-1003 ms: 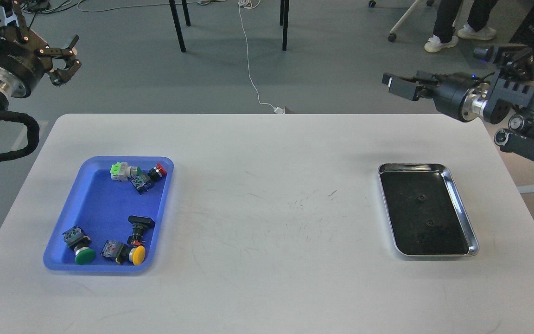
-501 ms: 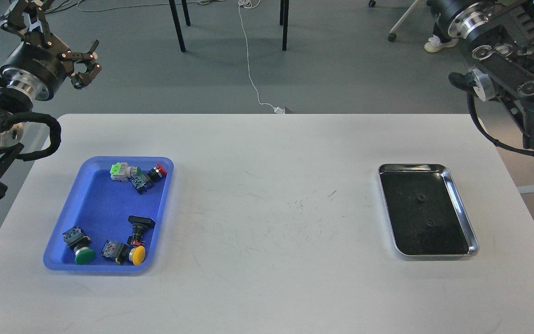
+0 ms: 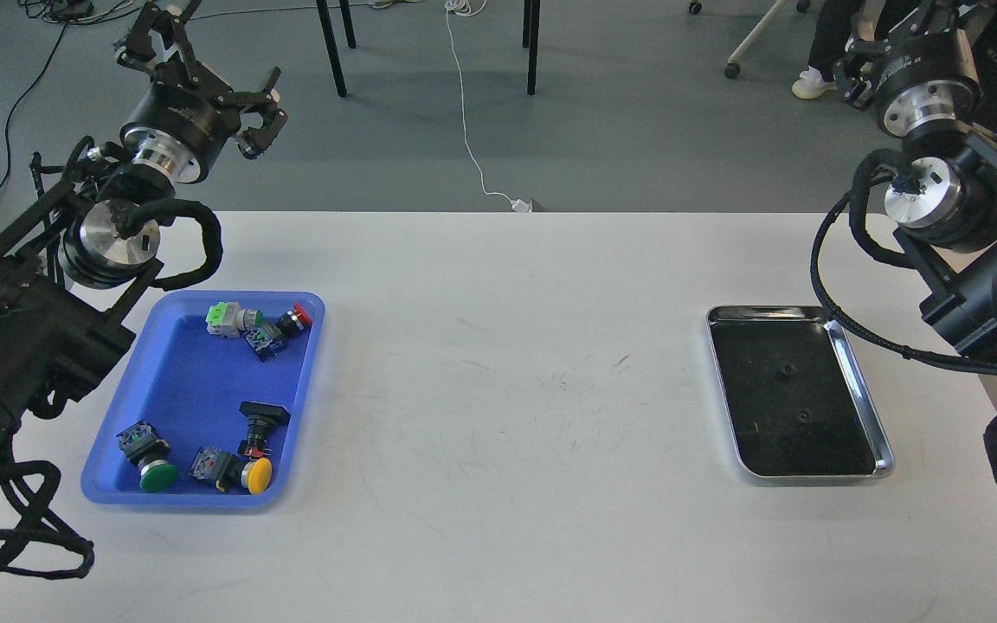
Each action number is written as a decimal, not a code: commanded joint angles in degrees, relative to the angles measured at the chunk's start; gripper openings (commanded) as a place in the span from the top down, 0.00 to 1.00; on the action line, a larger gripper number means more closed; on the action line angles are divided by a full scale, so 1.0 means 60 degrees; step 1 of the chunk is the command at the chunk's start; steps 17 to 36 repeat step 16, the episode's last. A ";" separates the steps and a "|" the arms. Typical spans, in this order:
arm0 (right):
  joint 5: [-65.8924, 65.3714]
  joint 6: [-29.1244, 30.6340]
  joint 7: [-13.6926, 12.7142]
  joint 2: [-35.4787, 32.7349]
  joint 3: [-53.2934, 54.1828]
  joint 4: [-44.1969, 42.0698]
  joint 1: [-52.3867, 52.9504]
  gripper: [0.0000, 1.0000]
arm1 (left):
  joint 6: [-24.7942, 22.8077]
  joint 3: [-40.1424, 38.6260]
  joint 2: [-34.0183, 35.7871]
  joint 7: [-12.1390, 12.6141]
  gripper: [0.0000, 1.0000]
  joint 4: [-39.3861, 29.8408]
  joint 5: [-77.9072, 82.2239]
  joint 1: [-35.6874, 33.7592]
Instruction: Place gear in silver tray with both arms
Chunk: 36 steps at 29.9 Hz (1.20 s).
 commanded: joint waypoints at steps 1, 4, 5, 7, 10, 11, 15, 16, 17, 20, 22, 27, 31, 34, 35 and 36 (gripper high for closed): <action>0.0325 0.1289 -0.0108 0.0355 0.0280 -0.0115 -0.0592 0.01 | -0.0019 -0.0079 -0.0246 -0.0592 0.02 0.0020 -0.0056 0.0204; 0.0369 0.1451 -0.0123 0.0604 0.0499 -0.0364 -0.0652 0.01 | -0.0063 -0.0415 -0.0421 -0.1135 0.02 0.0020 -0.0071 0.0525; 0.0456 0.1524 -0.0137 0.0706 0.0602 -0.0379 -0.0710 0.01 | -0.0106 -0.0503 -0.0495 -0.1195 0.02 0.0020 -0.0056 0.0628; 0.0763 0.1772 -0.0181 0.0795 0.0661 -0.0380 -0.0841 0.01 | -0.0136 -0.0548 -0.0568 -0.1224 0.02 0.0020 -0.0056 0.0673; 0.0838 0.1920 -0.0123 0.0824 0.0676 -0.0350 -0.0945 0.01 | -0.0121 -0.0562 -0.0612 -0.1268 0.02 0.0006 -0.0056 0.0790; 0.0838 0.1906 -0.0108 0.0824 0.0662 -0.0379 -0.0945 0.01 | -0.0136 -0.0577 -0.0612 -0.1283 0.02 -0.0009 -0.0056 0.0834; 0.0823 0.2139 -0.0079 0.0824 0.0588 -0.0292 -0.0930 0.01 | -0.0165 -0.0709 -0.0583 -0.1254 0.02 -0.0111 -0.0056 0.0981; 0.0823 0.2198 -0.0064 0.0810 0.0545 -0.0277 -0.0930 0.01 | -0.0165 -0.0738 -0.0583 -0.1254 0.02 -0.0097 -0.0056 0.0981; 0.0823 0.2198 -0.0064 0.0810 0.0545 -0.0277 -0.0930 0.01 | -0.0165 -0.0738 -0.0583 -0.1254 0.02 -0.0097 -0.0056 0.0981; 0.0823 0.2198 -0.0064 0.0810 0.0545 -0.0277 -0.0930 0.01 | -0.0165 -0.0738 -0.0583 -0.1254 0.02 -0.0097 -0.0056 0.0981; 0.0823 0.2198 -0.0064 0.0810 0.0545 -0.0277 -0.0930 0.01 | -0.0165 -0.0738 -0.0583 -0.1254 0.02 -0.0097 -0.0056 0.0981; 0.0823 0.2198 -0.0064 0.0810 0.0545 -0.0277 -0.0930 0.01 | -0.0165 -0.0738 -0.0583 -0.1254 0.02 -0.0097 -0.0056 0.0981; 0.0823 0.2198 -0.0064 0.0810 0.0545 -0.0277 -0.0930 0.01 | -0.0165 -0.0738 -0.0583 -0.1254 0.02 -0.0097 -0.0056 0.0981; 0.0823 0.2198 -0.0064 0.0810 0.0545 -0.0277 -0.0930 0.01 | -0.0165 -0.0738 -0.0583 -0.1254 0.02 -0.0097 -0.0056 0.0981; 0.0823 0.2198 -0.0064 0.0810 0.0545 -0.0277 -0.0930 0.01 | -0.0165 -0.0738 -0.0583 -0.1254 0.02 -0.0097 -0.0056 0.0981; 0.0823 0.2198 -0.0064 0.0810 0.0545 -0.0277 -0.0930 0.01 | -0.0165 -0.0738 -0.0583 -0.1254 0.02 -0.0097 -0.0056 0.0981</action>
